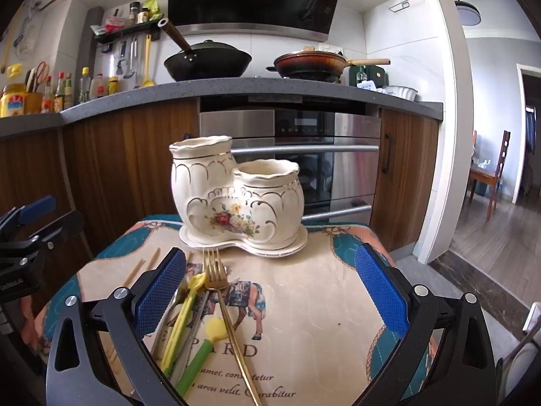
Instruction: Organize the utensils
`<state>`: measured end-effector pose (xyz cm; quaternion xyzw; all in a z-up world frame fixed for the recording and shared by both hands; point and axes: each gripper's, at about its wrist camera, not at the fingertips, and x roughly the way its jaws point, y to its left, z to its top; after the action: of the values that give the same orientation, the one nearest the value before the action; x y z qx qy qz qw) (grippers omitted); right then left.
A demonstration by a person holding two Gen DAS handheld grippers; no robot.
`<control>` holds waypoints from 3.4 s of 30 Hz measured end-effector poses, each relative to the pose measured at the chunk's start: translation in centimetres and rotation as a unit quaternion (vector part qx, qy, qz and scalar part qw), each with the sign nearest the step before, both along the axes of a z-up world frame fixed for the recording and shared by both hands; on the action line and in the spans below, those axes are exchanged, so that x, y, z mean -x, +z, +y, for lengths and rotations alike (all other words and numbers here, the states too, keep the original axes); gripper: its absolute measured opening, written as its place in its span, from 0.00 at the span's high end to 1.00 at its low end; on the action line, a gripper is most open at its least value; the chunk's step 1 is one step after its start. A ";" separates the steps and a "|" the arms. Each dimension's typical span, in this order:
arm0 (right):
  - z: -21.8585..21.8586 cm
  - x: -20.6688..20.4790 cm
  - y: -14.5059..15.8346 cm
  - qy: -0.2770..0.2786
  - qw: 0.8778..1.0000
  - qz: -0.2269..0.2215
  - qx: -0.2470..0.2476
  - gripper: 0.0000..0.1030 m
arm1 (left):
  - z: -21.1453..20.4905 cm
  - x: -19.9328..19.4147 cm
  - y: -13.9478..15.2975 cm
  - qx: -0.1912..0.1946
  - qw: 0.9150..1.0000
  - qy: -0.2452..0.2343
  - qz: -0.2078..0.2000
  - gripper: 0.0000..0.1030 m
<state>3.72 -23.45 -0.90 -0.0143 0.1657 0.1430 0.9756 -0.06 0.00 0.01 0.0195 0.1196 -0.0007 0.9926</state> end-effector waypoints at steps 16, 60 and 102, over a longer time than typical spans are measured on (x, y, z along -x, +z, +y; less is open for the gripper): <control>-0.1 -0.3 -0.3 0.000 1.000 0.004 0.003 0.03 | -0.2 -0.3 -0.3 -0.002 1.000 -0.001 0.004 0.05; -0.2 -0.4 -0.2 0.000 1.000 0.007 0.003 0.03 | -0.6 -0.6 -0.6 -0.001 1.000 -0.002 0.008 0.05; -2.9 -1.0 1.1 -0.049 0.998 0.036 0.001 0.03 | 0.6 -3.8 -3.3 0.003 0.988 0.018 0.156 0.05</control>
<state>4.72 -26.38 0.17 -0.0018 0.2013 0.0951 0.9749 3.69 0.58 -3.26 0.0141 0.2729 0.0133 0.9618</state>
